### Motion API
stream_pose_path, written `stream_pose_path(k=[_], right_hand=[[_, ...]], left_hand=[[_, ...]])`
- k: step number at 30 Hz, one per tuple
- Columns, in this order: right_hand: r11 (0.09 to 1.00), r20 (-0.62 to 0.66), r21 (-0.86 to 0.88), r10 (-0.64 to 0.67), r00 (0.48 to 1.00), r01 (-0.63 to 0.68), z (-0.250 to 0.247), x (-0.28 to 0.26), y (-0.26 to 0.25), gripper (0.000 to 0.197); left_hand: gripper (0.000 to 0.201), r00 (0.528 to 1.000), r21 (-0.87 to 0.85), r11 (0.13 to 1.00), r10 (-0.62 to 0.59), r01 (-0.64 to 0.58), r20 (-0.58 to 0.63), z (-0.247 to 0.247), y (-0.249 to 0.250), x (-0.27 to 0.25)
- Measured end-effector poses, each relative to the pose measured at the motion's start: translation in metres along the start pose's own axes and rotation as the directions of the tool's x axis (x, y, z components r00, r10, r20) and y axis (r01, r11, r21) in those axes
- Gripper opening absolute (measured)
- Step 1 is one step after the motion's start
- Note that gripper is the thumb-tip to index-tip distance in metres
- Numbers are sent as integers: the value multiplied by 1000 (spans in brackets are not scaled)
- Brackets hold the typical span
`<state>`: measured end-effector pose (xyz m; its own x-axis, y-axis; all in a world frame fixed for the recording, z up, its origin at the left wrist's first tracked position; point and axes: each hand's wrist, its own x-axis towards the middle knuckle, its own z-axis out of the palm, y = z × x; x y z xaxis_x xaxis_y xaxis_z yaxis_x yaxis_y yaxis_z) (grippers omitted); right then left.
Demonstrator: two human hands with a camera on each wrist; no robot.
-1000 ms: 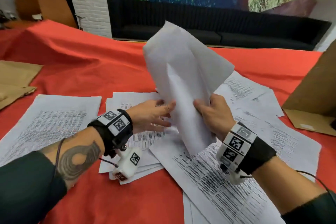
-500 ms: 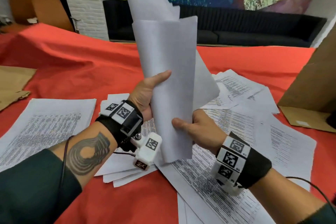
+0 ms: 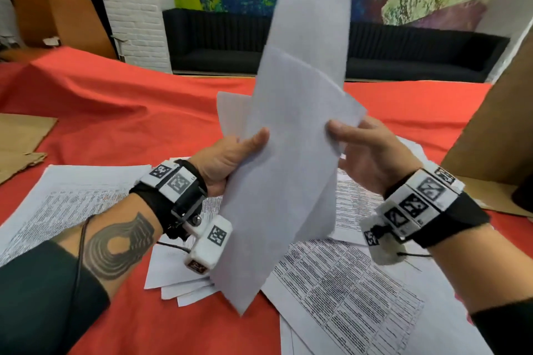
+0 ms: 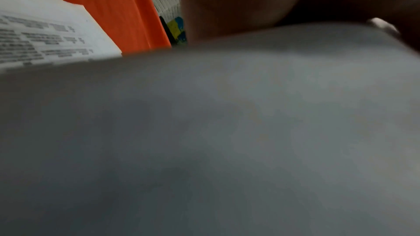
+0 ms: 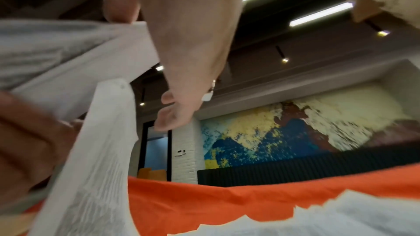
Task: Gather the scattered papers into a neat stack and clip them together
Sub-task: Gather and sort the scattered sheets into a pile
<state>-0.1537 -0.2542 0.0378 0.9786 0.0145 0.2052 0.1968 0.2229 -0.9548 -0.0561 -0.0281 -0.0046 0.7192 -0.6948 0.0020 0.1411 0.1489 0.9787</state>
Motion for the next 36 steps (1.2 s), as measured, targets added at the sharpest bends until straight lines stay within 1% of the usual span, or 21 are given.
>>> stream_pose_path(k=[1,3,5,7,8,10,12,13,14,16,18,19,21,23,25,26,28,30,31,34,36], right_hand=[[1000,49,-3,-3,999,4,10,2,1,52],[999,67,-49,17,998,-14,26,6,8,46],[993,-48,-109,29,998,-35,37,11,14,38],[988,-208,-147,7,978,-38,38,17,19,35],[989,-262,-143,-7,965,-32,38,20,21,36],[990,-347,-141,-33,937,-18,39,25,26,41],[989,-425,-145,-87,901,27,44,28,26,50],[992,-449,-120,-90,889,39,46,29,24,55],[997,-442,-72,-55,895,26,47,30,22,64],[993,-312,70,111,944,-94,47,28,17,80],[960,-129,196,228,965,-201,50,22,10,69],[948,-81,246,227,970,-202,49,21,8,64],[941,-64,285,207,976,-181,44,19,4,63],[951,-168,257,220,961,-172,36,18,3,67],[953,-260,277,201,944,-127,29,15,4,62],[961,-293,262,164,942,-86,28,14,6,48],[997,-368,78,54,928,-28,26,15,12,13],[989,-451,-151,-67,890,-2,22,17,21,38],[976,-482,-217,-126,867,22,22,16,23,44],[958,-516,-261,-244,821,121,19,17,24,58],[960,-449,-202,-267,853,194,19,20,20,82]], left_hand=[[114,999,9,999,-31,30,25,6,-5,1],[107,997,28,998,-51,50,56,21,-13,4],[95,999,62,997,-39,41,-35,34,-18,7],[98,980,263,964,21,32,-197,40,-20,14],[98,959,412,909,61,61,-276,42,-20,16],[83,910,665,739,195,109,-365,43,-20,17],[73,911,790,613,321,9,-259,48,-19,16],[74,919,791,603,363,-104,-156,51,-19,15],[78,924,733,644,378,-221,-53,57,-17,12],[88,934,557,763,350,-328,70,65,-14,9],[102,941,493,802,303,-337,151,67,-8,6],[105,946,493,808,286,-323,152,66,-6,4],[91,956,530,804,290,-271,49,62,-1,2],[62,941,544,814,316,-205,-119,52,3,3],[42,909,469,859,344,-203,-236,37,7,6],[39,890,442,869,365,-221,-272,31,9,7],[54,837,446,863,416,-239,-356,23,13,7],[73,796,443,871,418,-214,-438,17,15,10],[77,796,430,879,404,-203,-450,16,16,10],[74,888,420,886,343,-198,-307,15,22,8],[51,924,453,865,332,-216,-192,19,27,6]])
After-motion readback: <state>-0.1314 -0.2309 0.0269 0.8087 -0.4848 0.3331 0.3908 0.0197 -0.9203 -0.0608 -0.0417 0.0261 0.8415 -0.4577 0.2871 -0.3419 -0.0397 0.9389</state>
